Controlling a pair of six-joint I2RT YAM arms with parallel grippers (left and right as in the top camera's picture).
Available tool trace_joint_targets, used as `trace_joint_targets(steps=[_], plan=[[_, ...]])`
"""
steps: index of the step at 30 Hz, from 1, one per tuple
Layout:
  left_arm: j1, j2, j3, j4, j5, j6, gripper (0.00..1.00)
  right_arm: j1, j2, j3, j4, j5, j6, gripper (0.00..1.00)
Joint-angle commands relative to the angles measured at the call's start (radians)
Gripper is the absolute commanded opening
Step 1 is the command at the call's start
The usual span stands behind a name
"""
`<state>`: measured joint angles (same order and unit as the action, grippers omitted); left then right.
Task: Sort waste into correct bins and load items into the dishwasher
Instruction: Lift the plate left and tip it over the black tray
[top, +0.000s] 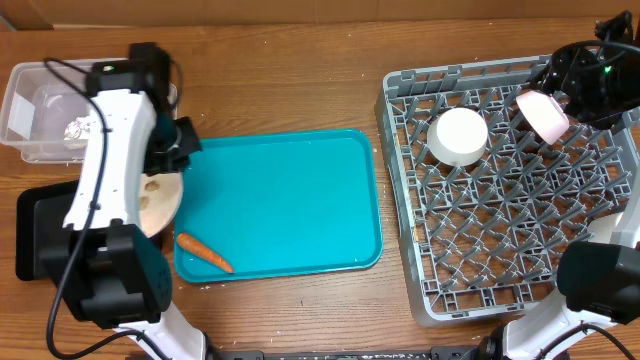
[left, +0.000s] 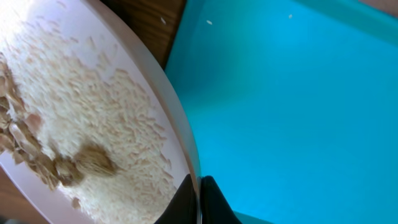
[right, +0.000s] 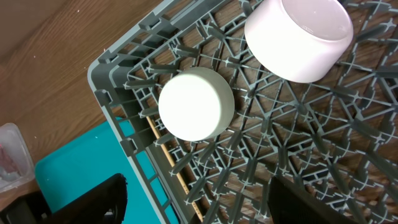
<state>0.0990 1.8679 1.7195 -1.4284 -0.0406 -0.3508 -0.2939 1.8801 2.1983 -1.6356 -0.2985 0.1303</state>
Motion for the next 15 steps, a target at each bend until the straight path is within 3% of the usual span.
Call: trace_joint_targets(steps=[1, 15], plan=[[0.078, -0.018, 0.020, 0.016, 0.097, 0.112, 0.04, 0.004, -0.031, 0.026, 0.002, 0.009, -0.008, 0.75], [0.365, -0.017, 0.017, 0.034, 0.435, 0.278, 0.04, 0.004, -0.031, 0.026, -0.005, 0.009, -0.008, 0.75]])
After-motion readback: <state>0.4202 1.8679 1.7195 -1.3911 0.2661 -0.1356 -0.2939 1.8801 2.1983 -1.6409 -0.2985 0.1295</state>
